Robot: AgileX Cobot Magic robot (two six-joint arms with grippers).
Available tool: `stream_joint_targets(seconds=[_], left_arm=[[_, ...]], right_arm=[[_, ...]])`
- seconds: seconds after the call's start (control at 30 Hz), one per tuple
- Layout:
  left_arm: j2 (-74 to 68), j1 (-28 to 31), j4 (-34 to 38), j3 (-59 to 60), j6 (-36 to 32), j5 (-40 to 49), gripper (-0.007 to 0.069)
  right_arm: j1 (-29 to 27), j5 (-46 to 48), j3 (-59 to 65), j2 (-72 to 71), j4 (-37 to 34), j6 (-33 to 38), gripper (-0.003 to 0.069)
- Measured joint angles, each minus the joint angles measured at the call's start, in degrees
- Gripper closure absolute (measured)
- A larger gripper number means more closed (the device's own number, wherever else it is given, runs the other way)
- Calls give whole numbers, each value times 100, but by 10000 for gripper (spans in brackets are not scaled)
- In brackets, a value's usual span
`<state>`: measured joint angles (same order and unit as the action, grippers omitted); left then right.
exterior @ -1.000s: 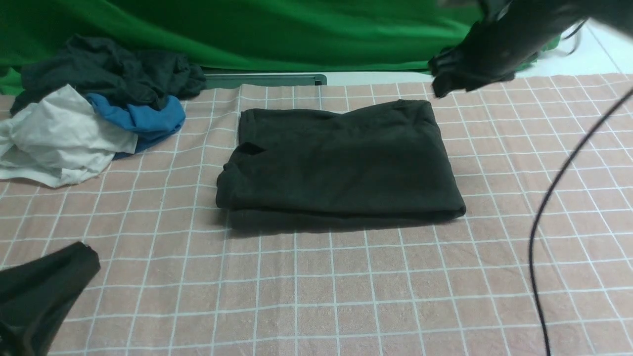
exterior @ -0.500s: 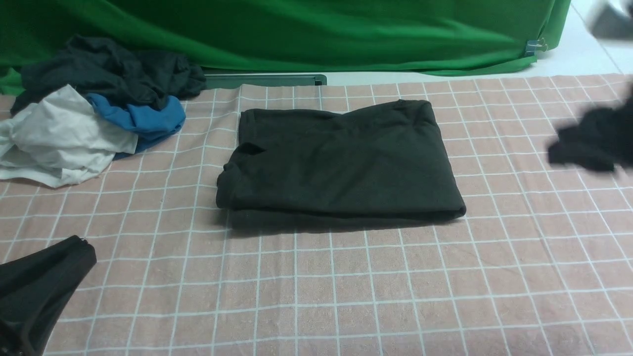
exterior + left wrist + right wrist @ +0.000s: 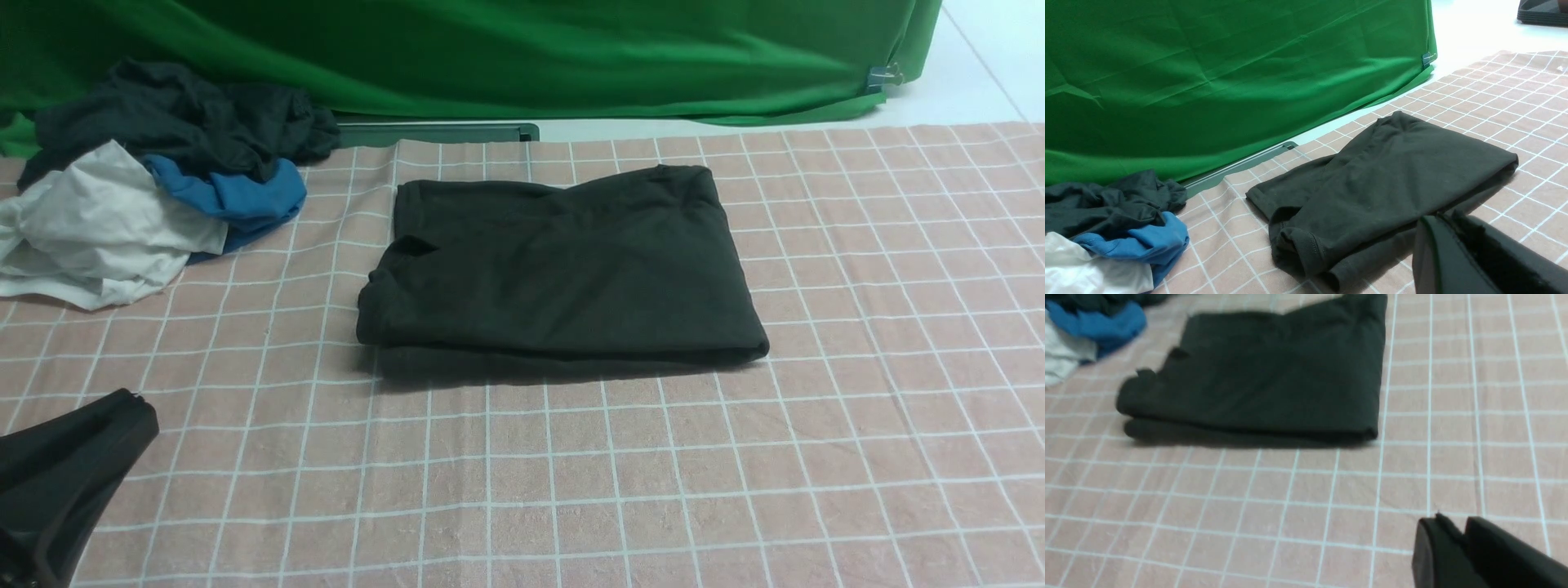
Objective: Fold a long-sleeved shirt over a pink coffee tablecloth.
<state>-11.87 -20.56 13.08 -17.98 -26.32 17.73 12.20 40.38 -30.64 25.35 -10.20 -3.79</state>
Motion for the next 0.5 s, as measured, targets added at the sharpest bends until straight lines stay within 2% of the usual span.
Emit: stream_joint_targets(seconds=[0.37,0.5], left_arm=[[0,0,-19,0,0,0,608],[0,0,-19,1,0,0,608]], right_arm=[[0,-112,42,-340,39,-5,554],[-135,-520,273,-548,290,29,559]])
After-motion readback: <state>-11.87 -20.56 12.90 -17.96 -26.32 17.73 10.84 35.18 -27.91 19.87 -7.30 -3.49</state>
